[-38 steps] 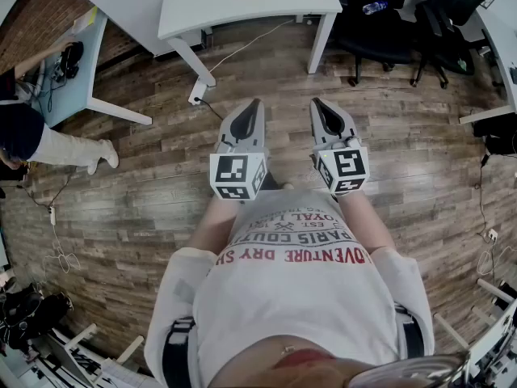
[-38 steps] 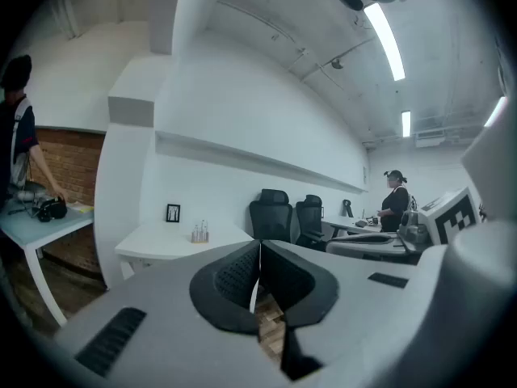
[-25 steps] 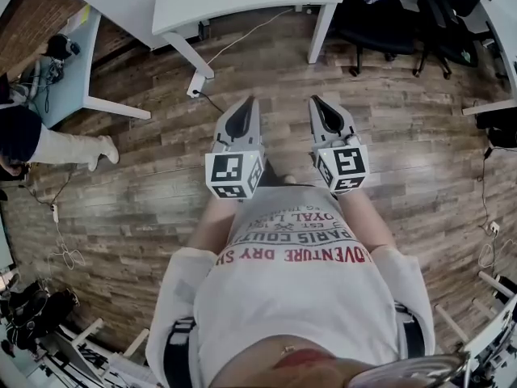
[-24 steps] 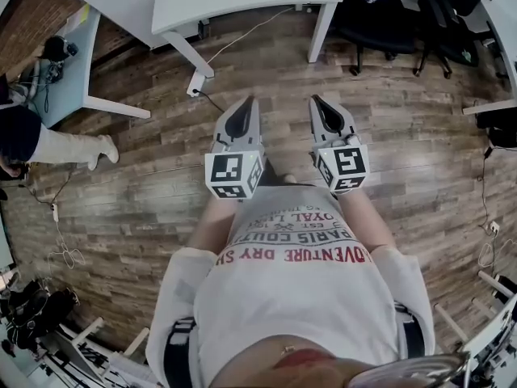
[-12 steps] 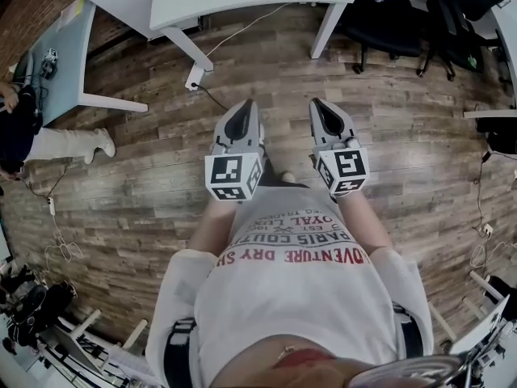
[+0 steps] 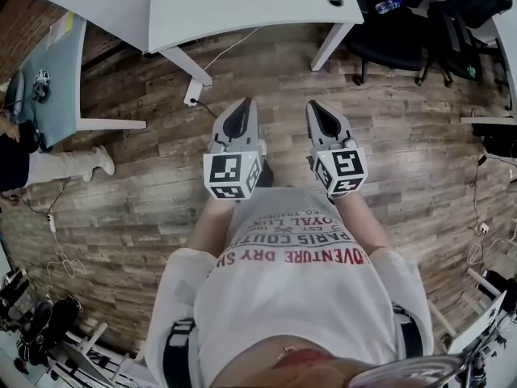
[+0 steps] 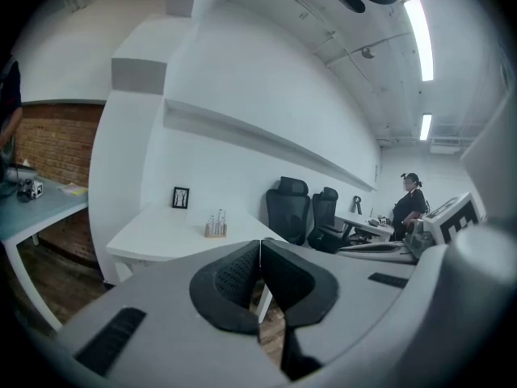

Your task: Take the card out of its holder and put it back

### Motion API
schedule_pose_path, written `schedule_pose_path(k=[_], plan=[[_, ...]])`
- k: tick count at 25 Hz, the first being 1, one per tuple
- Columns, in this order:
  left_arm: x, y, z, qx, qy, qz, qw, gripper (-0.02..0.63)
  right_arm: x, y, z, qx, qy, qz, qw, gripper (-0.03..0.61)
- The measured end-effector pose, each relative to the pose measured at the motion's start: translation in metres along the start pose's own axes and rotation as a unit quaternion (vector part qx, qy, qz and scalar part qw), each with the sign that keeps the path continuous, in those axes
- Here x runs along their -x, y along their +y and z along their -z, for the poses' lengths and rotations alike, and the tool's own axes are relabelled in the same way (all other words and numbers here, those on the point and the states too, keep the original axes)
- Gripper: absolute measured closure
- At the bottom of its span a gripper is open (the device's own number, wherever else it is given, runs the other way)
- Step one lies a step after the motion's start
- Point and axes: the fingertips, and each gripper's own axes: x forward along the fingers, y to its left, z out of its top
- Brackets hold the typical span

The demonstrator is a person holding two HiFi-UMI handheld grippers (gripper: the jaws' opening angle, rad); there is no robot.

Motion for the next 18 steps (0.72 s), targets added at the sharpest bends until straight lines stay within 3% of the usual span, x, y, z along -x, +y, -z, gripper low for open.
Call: schedule_pose_path(k=[12,18], plan=[[-0.066,0.097,-0.046,0.000,-0.020,0.020,0.9996,0.589,-0.118,0.006,-0.040,0.002,-0.004,0.023,1.000,0.554],[-0.082,0.125,-0.057,-0.002,-0.021,0.017,0.9996,0.589,-0.159,0.014,-0.053,-0.004,-0.004,0.013,1.000,0.554]])
